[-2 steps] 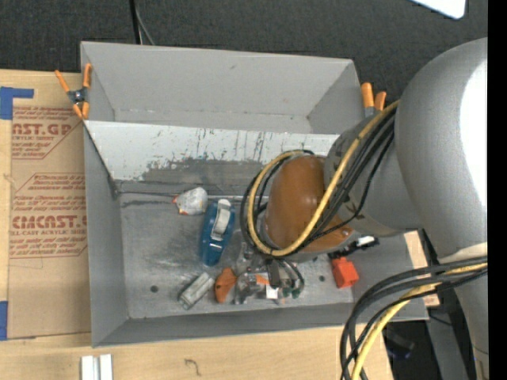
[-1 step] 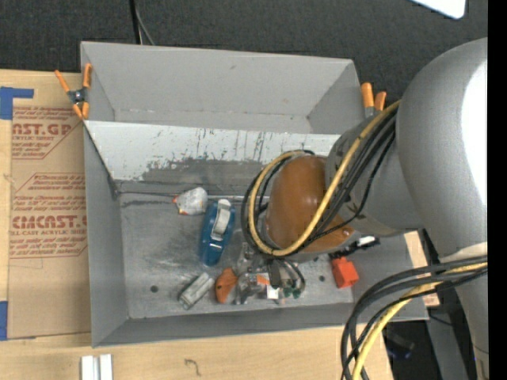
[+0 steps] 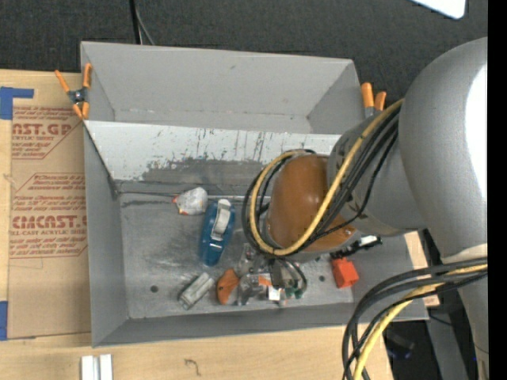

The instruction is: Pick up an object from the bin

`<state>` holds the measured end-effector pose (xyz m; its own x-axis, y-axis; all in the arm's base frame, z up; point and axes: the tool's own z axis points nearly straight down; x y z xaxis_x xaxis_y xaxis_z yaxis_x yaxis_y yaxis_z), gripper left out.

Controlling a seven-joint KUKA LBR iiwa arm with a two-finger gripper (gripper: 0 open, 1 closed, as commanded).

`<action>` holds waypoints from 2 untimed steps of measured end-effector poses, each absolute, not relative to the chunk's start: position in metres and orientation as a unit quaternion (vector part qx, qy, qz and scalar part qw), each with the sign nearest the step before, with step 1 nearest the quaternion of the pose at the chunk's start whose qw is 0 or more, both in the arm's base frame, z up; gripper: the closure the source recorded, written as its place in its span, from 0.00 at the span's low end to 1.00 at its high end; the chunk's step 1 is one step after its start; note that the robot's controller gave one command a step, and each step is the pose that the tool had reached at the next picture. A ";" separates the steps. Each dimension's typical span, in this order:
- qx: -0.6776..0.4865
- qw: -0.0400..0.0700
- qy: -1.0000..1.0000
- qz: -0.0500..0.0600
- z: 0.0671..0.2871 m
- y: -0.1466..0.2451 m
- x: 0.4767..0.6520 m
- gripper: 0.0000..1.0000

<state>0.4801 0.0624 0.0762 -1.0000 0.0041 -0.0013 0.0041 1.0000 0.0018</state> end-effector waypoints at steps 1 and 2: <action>0.002 0.000 1.000 0.000 0.086 0.062 0.480 1.00; 0.002 -0.002 1.000 0.000 0.095 0.062 0.479 1.00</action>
Offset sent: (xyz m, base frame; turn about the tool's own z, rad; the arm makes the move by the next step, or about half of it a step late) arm 0.0000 0.0000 0.0561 0.0000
